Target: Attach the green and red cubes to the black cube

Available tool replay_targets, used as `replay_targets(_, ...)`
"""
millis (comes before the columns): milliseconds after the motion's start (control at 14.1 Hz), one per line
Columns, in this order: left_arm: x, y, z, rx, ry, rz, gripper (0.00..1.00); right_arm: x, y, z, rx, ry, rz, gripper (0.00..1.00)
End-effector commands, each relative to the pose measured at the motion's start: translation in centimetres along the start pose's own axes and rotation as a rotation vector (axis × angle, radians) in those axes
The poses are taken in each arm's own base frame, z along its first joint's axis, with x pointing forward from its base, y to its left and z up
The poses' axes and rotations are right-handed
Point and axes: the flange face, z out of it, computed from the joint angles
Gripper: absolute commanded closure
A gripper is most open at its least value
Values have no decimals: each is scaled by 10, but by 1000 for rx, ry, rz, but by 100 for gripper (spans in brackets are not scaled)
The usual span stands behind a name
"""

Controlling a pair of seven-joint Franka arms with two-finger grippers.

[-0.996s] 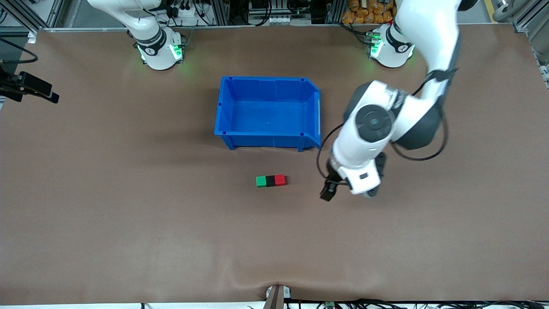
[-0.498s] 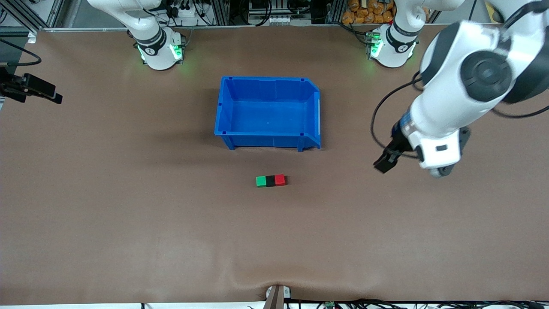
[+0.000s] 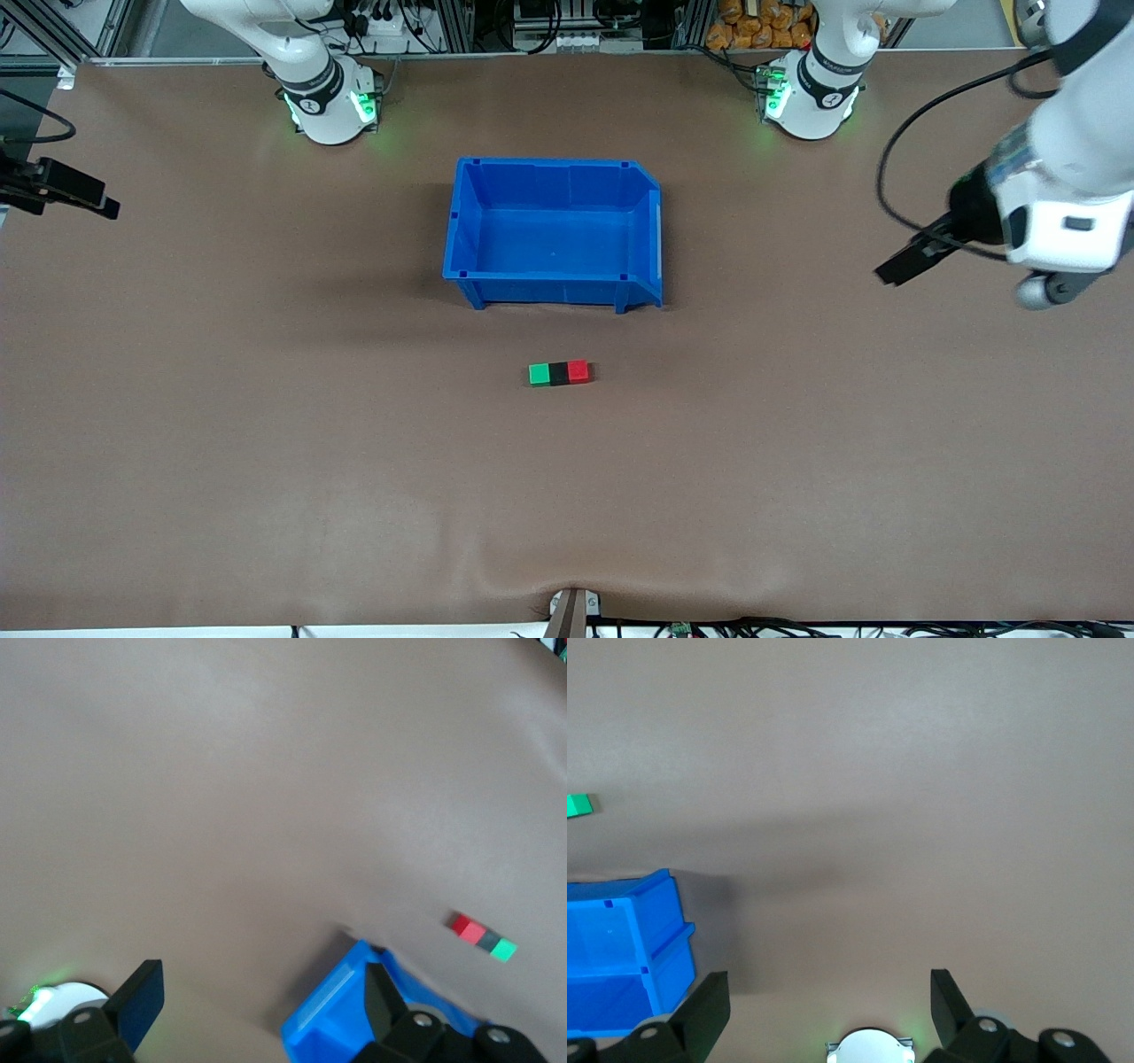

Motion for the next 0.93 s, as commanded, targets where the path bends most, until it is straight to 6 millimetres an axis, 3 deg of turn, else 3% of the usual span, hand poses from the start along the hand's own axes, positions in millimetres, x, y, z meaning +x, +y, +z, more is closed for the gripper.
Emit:
replay_targets(0,3,-40,-10,1,14,126,0,-2,8,-12,2,21,14,0)
replay_targets(427,13,-86,-21,50,28,314,0,-2,-11,-16,12,37,-23,0)
replay_targets(854,29,-105,-17,51,42,390,0,-5,2,-16,2,25,-131,0)
